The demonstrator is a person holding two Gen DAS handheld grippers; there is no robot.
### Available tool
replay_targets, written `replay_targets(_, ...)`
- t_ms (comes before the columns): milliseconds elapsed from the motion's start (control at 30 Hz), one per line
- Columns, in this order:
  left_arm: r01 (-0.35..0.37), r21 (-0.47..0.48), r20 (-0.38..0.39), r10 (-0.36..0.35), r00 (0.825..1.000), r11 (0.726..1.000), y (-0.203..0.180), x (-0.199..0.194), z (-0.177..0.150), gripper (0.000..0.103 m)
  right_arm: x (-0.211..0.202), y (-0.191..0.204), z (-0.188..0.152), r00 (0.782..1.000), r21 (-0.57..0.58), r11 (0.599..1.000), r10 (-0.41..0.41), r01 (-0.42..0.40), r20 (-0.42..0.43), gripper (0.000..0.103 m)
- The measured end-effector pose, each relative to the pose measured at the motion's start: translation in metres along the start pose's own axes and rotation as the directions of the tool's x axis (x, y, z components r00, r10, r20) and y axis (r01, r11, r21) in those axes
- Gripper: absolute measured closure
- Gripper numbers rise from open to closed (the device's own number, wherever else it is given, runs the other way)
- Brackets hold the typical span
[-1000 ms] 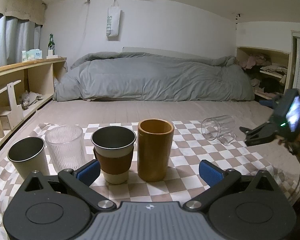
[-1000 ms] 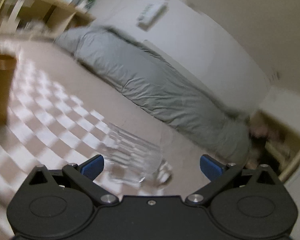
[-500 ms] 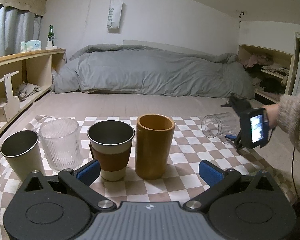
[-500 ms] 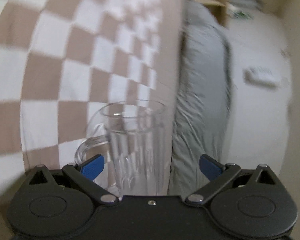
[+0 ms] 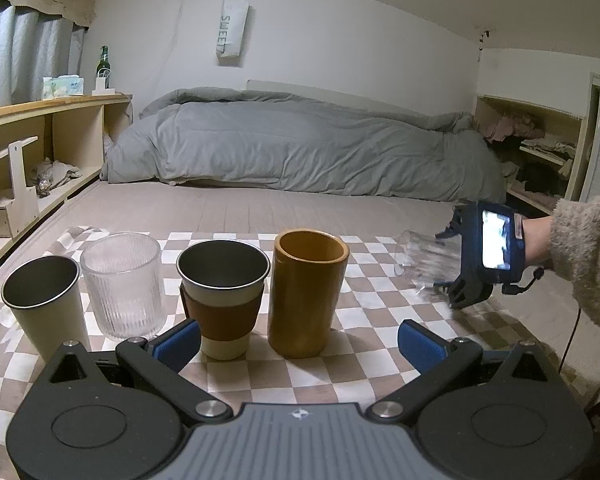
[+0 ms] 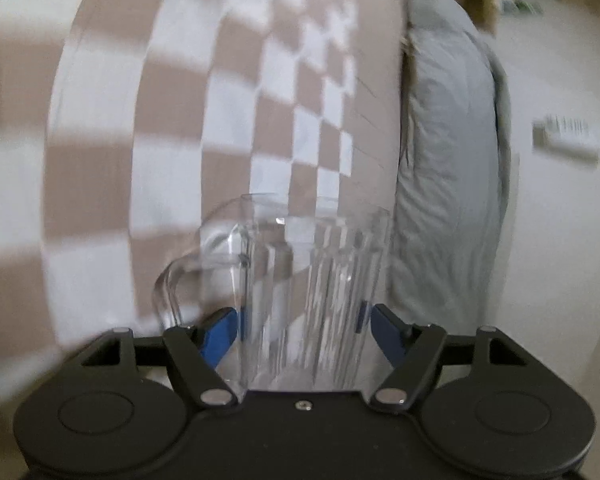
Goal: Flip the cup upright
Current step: 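Move the right gripper to the clear handled cup lying on its side and grasp it, then lift the clear cup with the right gripper and rotate it upright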
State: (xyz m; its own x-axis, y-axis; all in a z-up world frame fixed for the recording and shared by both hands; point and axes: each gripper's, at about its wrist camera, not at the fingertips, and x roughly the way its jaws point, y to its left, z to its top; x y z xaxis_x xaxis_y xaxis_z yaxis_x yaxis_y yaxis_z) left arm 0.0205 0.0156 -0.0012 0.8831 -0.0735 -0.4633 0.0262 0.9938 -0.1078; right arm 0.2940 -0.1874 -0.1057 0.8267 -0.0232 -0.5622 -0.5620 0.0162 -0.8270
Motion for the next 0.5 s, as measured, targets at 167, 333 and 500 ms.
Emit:
replay_targets(167,0.015,-0.010,0.014,-0.015,1.000,1.000,0.002,-0.006,0.001,0.000,-0.026,-0.023,0.020,0.978,0.287,0.937,0.210,-0.200,-0.004,0.030)
replay_targets(333,0.027,-0.014,0.023,-0.027,0.999,1.000,0.002,-0.010,0.001,0.000,-0.038,-0.048,0.031,0.904,0.577,0.731,0.427,-0.364,0.030,0.029)
replay_targets(500,0.034,-0.029,0.021,-0.033,0.999,0.999,0.004,-0.010,0.001,0.000,-0.030,-0.063,0.027,0.824,0.827,0.422,0.561,-0.371,0.084,0.029)
